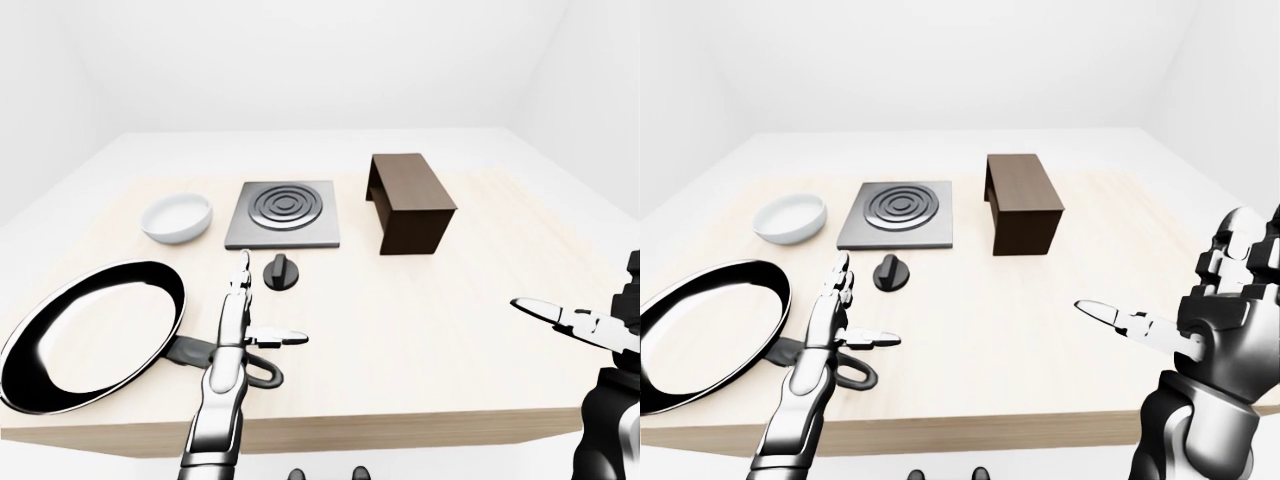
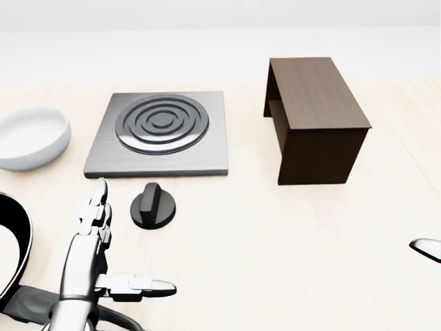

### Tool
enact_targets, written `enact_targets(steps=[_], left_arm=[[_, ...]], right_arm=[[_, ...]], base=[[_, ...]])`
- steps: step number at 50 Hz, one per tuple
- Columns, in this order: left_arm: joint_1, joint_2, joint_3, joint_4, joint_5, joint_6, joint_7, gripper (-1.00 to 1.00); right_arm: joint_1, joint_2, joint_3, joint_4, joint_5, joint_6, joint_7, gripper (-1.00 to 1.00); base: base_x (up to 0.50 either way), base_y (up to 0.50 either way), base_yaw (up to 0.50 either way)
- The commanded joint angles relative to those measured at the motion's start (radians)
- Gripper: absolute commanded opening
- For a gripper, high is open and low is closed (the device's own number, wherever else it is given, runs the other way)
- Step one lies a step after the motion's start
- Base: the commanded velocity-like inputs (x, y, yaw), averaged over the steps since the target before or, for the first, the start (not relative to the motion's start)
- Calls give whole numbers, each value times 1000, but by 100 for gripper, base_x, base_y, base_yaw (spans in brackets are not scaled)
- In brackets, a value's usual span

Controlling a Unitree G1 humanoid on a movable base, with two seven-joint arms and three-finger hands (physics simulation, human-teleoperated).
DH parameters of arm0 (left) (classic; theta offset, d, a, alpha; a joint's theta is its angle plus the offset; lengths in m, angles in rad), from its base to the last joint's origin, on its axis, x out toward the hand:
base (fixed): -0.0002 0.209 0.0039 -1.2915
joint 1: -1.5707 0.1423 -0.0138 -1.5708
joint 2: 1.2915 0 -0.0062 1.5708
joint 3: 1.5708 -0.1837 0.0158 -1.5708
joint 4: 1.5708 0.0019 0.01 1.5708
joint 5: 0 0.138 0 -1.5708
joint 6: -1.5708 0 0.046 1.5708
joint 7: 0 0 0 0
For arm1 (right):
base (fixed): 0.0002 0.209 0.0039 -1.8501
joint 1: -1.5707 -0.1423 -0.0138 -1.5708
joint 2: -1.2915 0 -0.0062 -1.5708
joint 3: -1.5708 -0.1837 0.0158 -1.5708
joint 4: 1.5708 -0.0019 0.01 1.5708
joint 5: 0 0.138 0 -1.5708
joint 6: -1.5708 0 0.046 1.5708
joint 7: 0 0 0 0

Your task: Turn on the stove.

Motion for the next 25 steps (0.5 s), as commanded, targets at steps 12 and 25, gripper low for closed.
enact_targets(steps=[12,25], left_arm=[[5,-1,-3,-5,4,1,3,100],[4,-2,-5,-6,6,3,3,100]], right_arm=[[-8,28,85,91,-24,0,62,100],[1,37,76,83,-7,0,61,100]], base=[[32,0,0],[22,0,0]])
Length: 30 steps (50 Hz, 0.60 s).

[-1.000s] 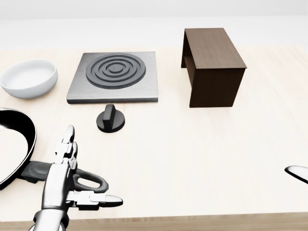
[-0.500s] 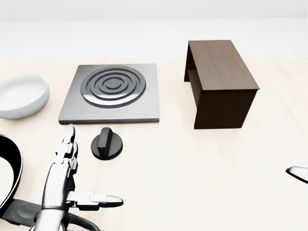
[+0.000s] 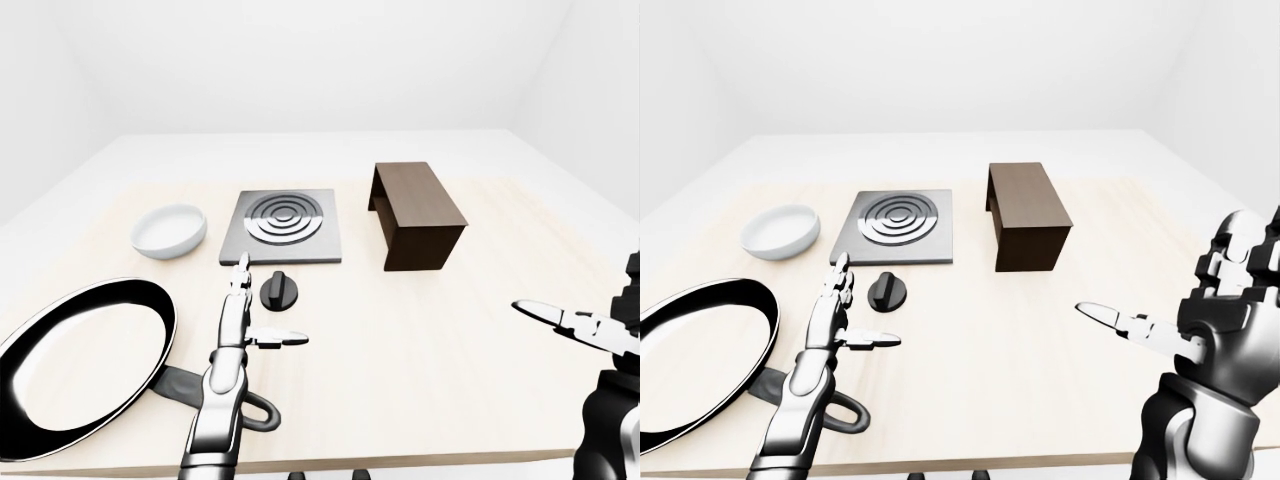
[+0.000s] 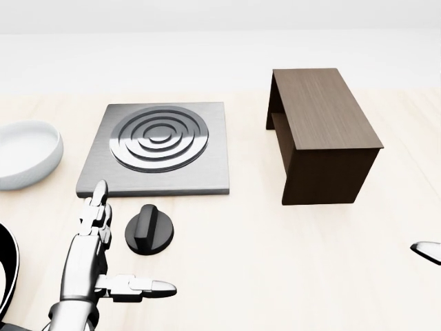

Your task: Turn on the stove.

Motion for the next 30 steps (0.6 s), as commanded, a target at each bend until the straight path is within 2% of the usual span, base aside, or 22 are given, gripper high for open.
enact_targets(steps=[1,10,13,14,17,22,24,30], left_arm=[[3,-2,-5,-8,5,6,3,100],[13,-10,-27,-26,17,13,2,100],[14,-14,-37,-47,23,30,1,100],[7,-15,-38,-31,25,21,3,100],[-6,-19,-46,-13,26,24,4,100],[-38,-18,-46,86,39,-31,19,100],[-45,-17,-44,107,41,-41,22,100],[-82,-23,-50,221,60,-95,48,100]], right_arm=[[-8,31,82,85,-24,0,55,100],[5,39,94,108,-30,0,63,100],[4,37,94,108,-28,0,62,100],[4,36,94,109,-27,0,62,100],[3,36,97,119,-30,0,62,100],[-6,28,97,115,-26,0,56,100],[-5,29,98,115,-27,0,56,100],[-1,32,97,119,-26,0,60,100]], base=[[0,0,0],[0,0,0],[0,0,0],[0,0,0],[0,0,0],[0,0,0],[0,0,0],[0,0,0]])
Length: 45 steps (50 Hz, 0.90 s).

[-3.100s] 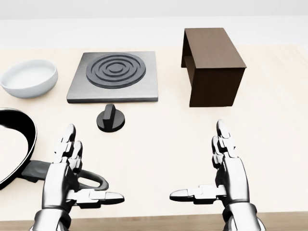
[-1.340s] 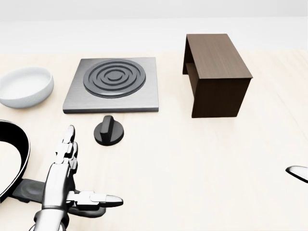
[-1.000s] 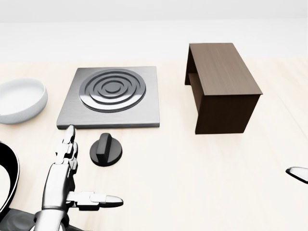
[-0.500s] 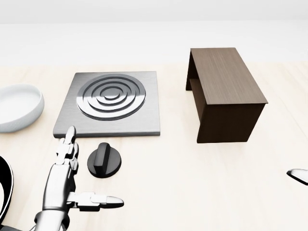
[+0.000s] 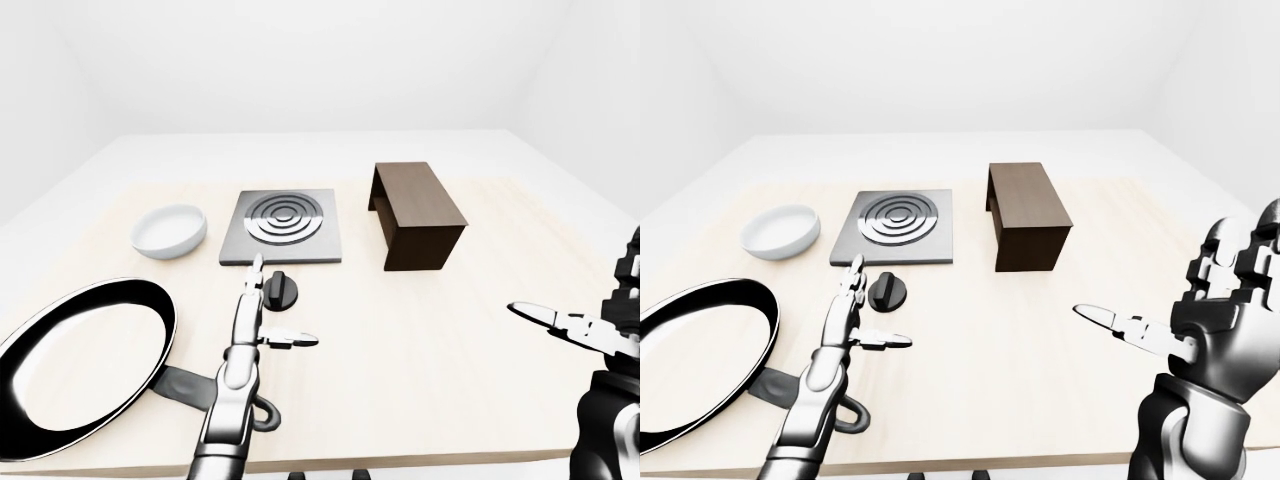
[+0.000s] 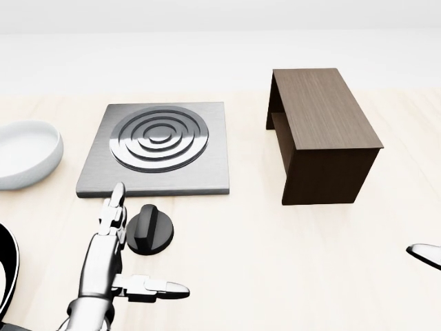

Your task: Turn on the stove.

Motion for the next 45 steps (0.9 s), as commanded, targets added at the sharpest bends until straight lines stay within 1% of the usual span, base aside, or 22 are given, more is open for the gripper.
enact_targets(steps=[1,4,9,19,35,45], left_arm=[[-51,-8,-11,136,25,-59,30,100],[-63,-8,-12,164,33,-63,38,100],[-97,-8,-8,227,41,-63,53,100],[-114,-8,-6,289,46,-63,64,100],[-100,-10,-9,293,48,-63,63,100],[-98,-13,-14,324,54,-63,66,100]], right_arm=[[-11,27,90,95,-34,0,58,100],[-9,28,91,89,-33,0,58,100],[-11,26,88,77,-30,0,56,100],[-11,27,88,74,-30,0,55,100],[-10,28,84,81,-28,0,56,100],[-13,25,83,81,-26,0,53,100]], base=[[0,0,0],[0,0,0],[0,0,0],[0,0,0],[0,0,0],[0,0,0]])
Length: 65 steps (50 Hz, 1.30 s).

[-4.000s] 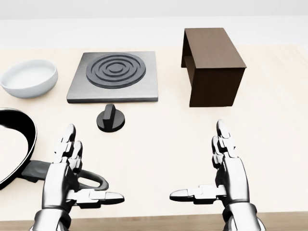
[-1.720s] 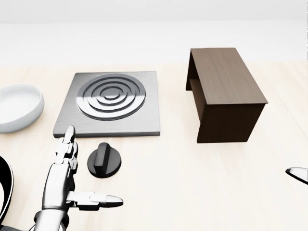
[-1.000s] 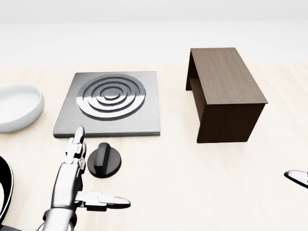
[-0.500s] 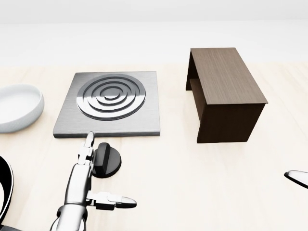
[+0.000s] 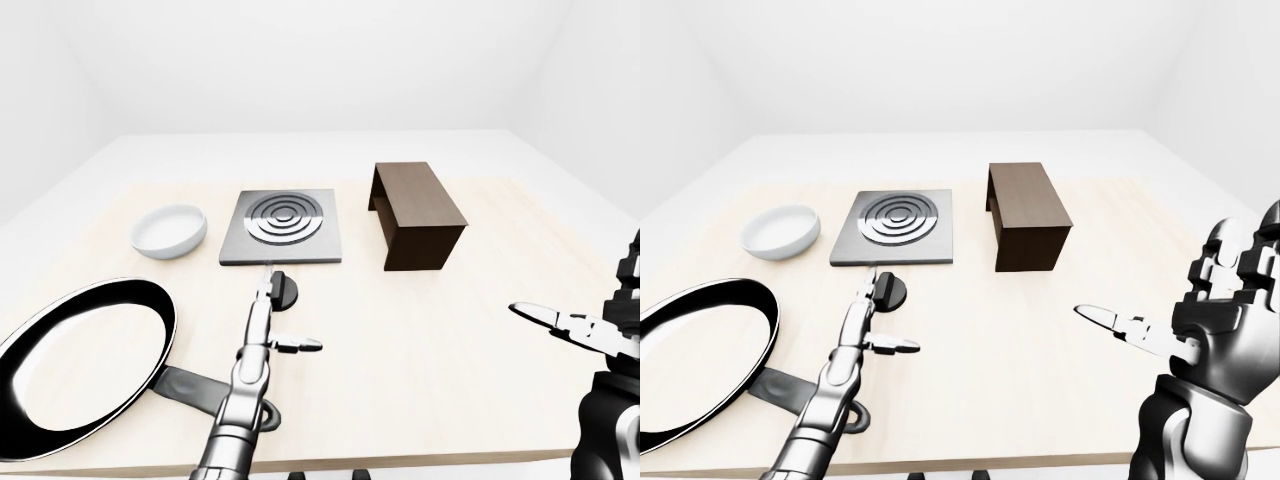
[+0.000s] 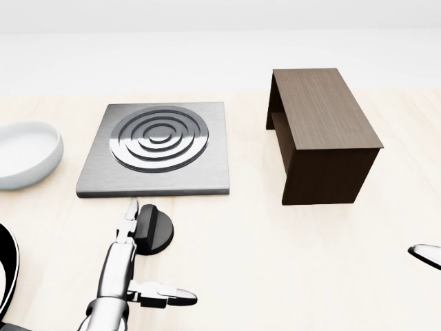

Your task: Turn on the stove.

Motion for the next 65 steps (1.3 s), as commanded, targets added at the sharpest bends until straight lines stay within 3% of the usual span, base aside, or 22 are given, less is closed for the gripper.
enact_targets(steps=[1,14,33,35,42,65], left_arm=[[7,-4,-7,18,6,0,4,100],[79,-21,-43,-120,11,0,-24,100],[103,-25,-60,-172,12,0,-37,100],[125,-29,-71,-210,7,9,-49,100],[158,-34,-109,-223,24,0,-47,100],[109,-32,-83,-181,9,4,-49,100]], right_arm=[[-17,22,86,85,-33,0,53,100],[-20,19,87,75,-32,0,46,100],[-21,19,87,79,-32,0,46,100],[-22,19,85,80,-31,0,47,100],[-21,20,83,57,-29,0,45,100],[-21,22,82,60,-29,0,45,100]], base=[[0,0,0],[0,0,0],[0,0,0],[0,0,0],[0,0,0],[0,0,0]])
